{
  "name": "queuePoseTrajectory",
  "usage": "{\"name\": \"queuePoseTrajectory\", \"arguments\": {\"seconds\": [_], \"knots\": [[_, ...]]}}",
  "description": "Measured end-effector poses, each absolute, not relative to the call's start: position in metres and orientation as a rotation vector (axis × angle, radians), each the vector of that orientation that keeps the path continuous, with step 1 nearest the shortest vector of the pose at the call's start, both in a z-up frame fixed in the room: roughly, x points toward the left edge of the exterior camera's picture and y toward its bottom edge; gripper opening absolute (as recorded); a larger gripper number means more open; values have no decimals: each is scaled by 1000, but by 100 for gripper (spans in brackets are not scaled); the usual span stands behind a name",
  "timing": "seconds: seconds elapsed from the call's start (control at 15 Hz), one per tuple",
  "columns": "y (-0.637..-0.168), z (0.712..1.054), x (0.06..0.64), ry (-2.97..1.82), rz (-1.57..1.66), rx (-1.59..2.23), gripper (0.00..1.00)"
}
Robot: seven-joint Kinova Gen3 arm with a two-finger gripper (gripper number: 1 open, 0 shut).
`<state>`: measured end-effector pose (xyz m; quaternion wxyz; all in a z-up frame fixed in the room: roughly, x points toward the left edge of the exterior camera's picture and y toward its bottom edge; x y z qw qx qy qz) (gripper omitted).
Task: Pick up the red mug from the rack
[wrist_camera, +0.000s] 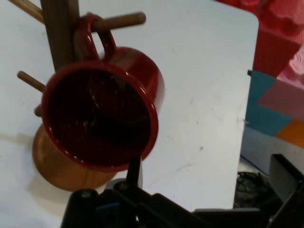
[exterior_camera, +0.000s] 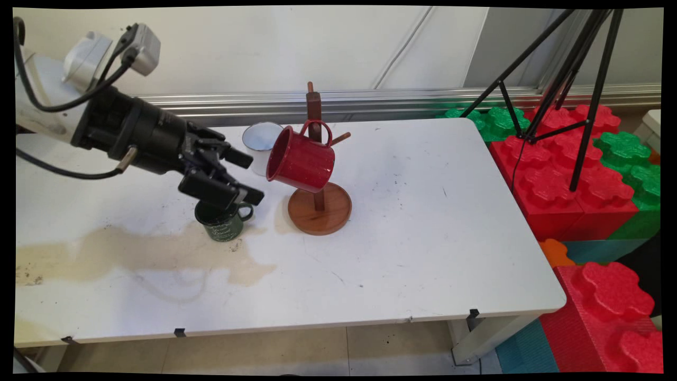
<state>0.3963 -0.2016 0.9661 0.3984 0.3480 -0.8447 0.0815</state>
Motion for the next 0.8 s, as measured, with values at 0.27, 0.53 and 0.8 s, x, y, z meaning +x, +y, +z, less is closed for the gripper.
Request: {"name": "queuePoseTrajectory", "arguments": {"seconds": [0.27, 0.53, 0.8], "knots": [[-203, 968, 394, -2108, 224, 937, 100], [-206, 969, 391, -2086, 235, 971, 100], [-212, 969, 385, -2067, 251, 981, 100]]}}
